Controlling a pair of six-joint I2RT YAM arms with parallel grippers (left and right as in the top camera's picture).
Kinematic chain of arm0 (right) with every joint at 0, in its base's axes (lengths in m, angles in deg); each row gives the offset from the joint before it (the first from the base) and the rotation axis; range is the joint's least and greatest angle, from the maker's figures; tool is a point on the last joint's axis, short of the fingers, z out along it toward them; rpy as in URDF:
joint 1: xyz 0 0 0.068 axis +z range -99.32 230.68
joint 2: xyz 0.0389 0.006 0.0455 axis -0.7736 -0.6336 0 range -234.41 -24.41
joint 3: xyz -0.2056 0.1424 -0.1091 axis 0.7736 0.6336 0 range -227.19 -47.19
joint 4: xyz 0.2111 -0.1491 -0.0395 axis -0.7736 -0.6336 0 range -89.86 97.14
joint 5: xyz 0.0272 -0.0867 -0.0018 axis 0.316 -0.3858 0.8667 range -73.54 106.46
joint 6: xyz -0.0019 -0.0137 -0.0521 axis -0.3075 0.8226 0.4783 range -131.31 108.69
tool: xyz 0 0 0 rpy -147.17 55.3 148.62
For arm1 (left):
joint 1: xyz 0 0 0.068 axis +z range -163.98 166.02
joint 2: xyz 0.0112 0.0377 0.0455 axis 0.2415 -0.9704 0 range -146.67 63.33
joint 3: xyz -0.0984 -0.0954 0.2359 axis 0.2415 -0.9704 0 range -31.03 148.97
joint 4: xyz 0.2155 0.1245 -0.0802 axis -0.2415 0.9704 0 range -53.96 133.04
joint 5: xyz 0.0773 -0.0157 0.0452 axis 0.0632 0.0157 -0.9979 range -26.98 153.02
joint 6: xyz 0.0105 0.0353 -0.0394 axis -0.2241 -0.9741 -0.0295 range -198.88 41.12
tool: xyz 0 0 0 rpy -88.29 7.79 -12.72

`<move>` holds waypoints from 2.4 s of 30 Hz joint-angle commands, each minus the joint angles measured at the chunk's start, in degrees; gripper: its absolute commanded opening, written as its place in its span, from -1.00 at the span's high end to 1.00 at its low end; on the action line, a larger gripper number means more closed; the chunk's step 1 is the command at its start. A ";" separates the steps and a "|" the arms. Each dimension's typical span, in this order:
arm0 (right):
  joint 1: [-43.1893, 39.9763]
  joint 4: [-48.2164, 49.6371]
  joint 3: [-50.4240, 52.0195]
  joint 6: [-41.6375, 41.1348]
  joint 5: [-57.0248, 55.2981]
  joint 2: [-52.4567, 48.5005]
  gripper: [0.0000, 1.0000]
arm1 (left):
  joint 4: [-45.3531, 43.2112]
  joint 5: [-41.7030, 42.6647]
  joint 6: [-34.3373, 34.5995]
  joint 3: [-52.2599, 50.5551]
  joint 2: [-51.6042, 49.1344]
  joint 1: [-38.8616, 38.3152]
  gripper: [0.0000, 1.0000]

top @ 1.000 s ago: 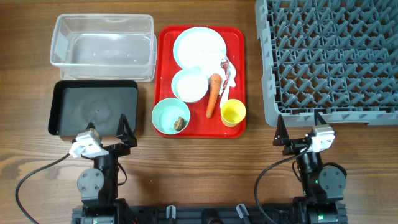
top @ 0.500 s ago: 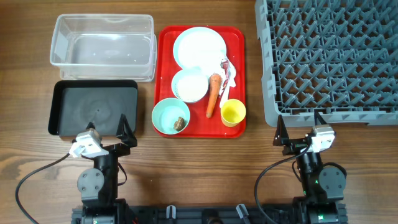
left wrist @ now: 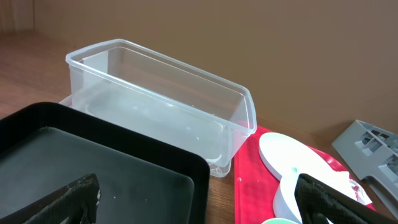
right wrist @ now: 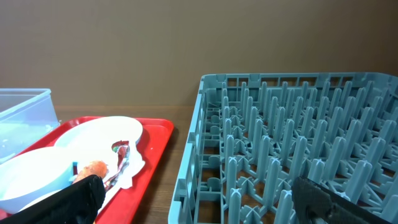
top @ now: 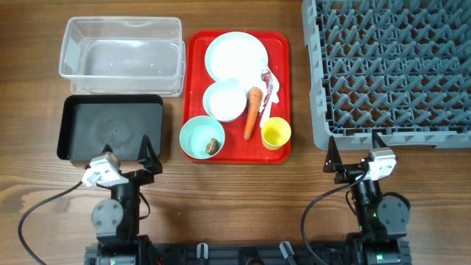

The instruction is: Sort waste into correct bins and load items into the dishwasher rack

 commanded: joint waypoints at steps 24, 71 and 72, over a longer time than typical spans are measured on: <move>-0.28 0.28 0.07 0.44 0.70 0.15 -0.99 | -0.13 -0.13 0.50 -0.26 0.35 0.50 -1.00; -0.28 31.30 -10.23 -0.96 2.89 -7.76 -0.99 | -2.62 7.10 -3.41 24.04 -20.39 0.46 -0.99; -0.28 30.91 -12.85 -0.94 3.34 -10.27 -0.99 | -1.27 8.09 -3.41 27.67 -24.24 0.44 -0.99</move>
